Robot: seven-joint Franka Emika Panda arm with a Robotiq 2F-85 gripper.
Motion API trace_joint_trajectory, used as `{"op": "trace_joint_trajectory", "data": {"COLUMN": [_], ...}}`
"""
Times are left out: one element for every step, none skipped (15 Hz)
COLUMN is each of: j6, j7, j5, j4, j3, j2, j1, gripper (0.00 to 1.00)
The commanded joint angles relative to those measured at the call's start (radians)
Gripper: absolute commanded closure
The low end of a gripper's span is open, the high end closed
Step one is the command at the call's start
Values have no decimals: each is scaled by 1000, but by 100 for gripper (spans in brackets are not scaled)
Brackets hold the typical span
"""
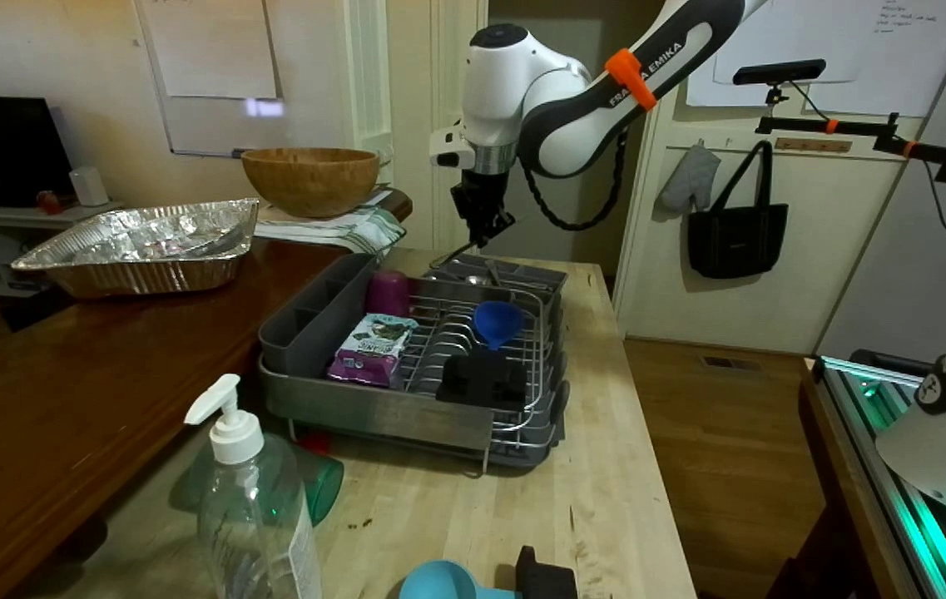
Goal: Remove the silver knife from the utensil holder and put it in the drying rack
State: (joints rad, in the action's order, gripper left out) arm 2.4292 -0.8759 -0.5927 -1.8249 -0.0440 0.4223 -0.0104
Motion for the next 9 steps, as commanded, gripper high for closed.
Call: {"op": "trace_joint_trajectory", "data": {"j6": [65, 87, 113, 136, 148, 173, 201, 220, 248], "j7": [50, 52, 31, 16, 21, 25, 26, 14, 4], "j5": [-86, -102, -113, -117, -124, -126, -123, -110, -98], "j4": [-45, -63, -89, -113, -131, -155, -181, -209, -237], "j3": [20, 29, 46, 63, 73, 85, 96, 110, 123], "j2": [-41, -56, -73, -85, -96, -106, -118, -132, -142], "j1": [-46, -53, -55, -58, -64, -65, -65, -63, -58], "gripper": [96, 96, 96, 96, 96, 96, 96, 96, 96]}}
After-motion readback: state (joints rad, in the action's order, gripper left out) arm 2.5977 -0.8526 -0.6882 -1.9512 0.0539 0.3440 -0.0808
